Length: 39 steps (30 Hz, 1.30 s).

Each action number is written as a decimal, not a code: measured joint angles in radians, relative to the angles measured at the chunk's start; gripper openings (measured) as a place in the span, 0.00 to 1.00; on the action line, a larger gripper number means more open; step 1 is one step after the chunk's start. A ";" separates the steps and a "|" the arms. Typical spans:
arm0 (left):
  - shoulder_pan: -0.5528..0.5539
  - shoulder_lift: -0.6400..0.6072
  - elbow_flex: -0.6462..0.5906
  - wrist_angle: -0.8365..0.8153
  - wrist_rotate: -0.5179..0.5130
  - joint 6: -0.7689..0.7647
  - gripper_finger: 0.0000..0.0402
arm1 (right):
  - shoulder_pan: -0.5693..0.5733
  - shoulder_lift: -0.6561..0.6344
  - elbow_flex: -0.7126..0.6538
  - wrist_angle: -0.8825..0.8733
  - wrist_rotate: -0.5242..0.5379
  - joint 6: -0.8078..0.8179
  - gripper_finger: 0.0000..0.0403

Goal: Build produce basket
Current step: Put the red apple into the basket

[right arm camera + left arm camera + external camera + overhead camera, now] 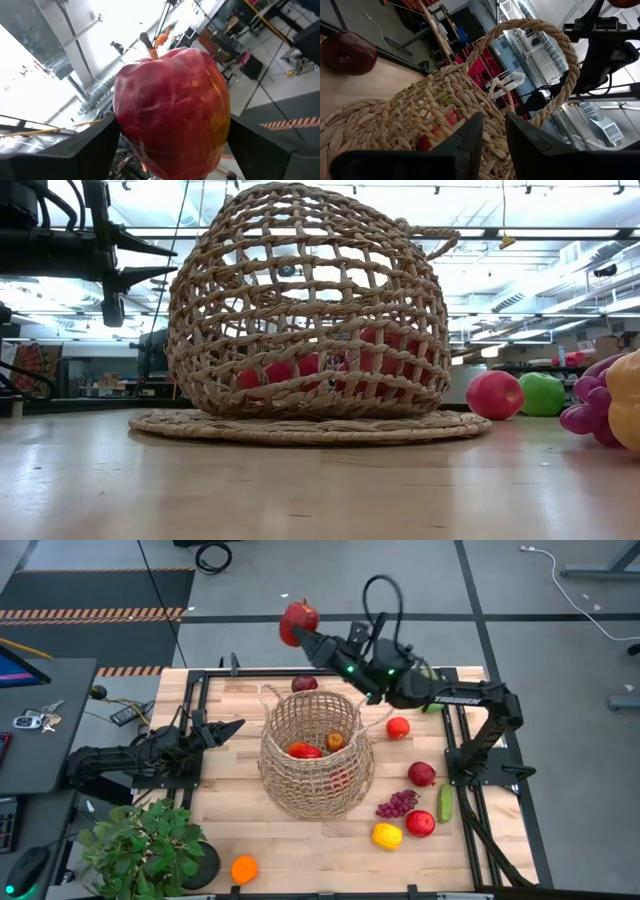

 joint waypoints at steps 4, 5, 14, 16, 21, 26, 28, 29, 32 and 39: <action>0.000 0.000 0.000 0.000 0.000 0.000 0.22 | 0.002 0.053 0.000 0.099 -0.021 0.046 0.86; 0.000 0.000 0.000 0.000 0.000 0.000 0.22 | 0.002 0.063 0.000 0.136 -0.029 0.051 0.86; 0.000 0.000 0.000 0.000 0.000 0.000 0.22 | 0.002 0.120 0.000 0.358 -0.036 0.067 0.86; 0.000 0.000 0.000 0.000 0.000 0.000 0.22 | 0.002 0.120 0.000 0.349 -0.036 0.067 0.86; 0.000 0.000 0.000 0.000 0.000 0.000 0.21 | -0.001 0.120 0.000 0.322 -0.061 0.045 0.86; 0.000 0.000 0.000 0.000 0.000 0.000 0.23 | 0.023 0.120 0.053 0.157 -0.090 0.011 0.86; 0.000 0.000 0.000 0.000 0.000 0.000 0.23 | 0.030 0.120 0.128 -0.051 -0.094 -0.001 0.86; 0.000 0.000 0.000 0.000 0.000 0.000 0.23 | 0.033 0.120 0.168 -0.160 -0.094 -0.004 0.86; 0.000 0.000 0.000 0.000 0.000 0.000 0.22 | 0.034 0.120 0.269 -0.426 -0.086 -0.011 0.86; 0.000 0.000 0.000 0.000 0.000 0.000 0.21 | 0.039 0.119 0.344 -0.624 -0.082 -0.128 0.86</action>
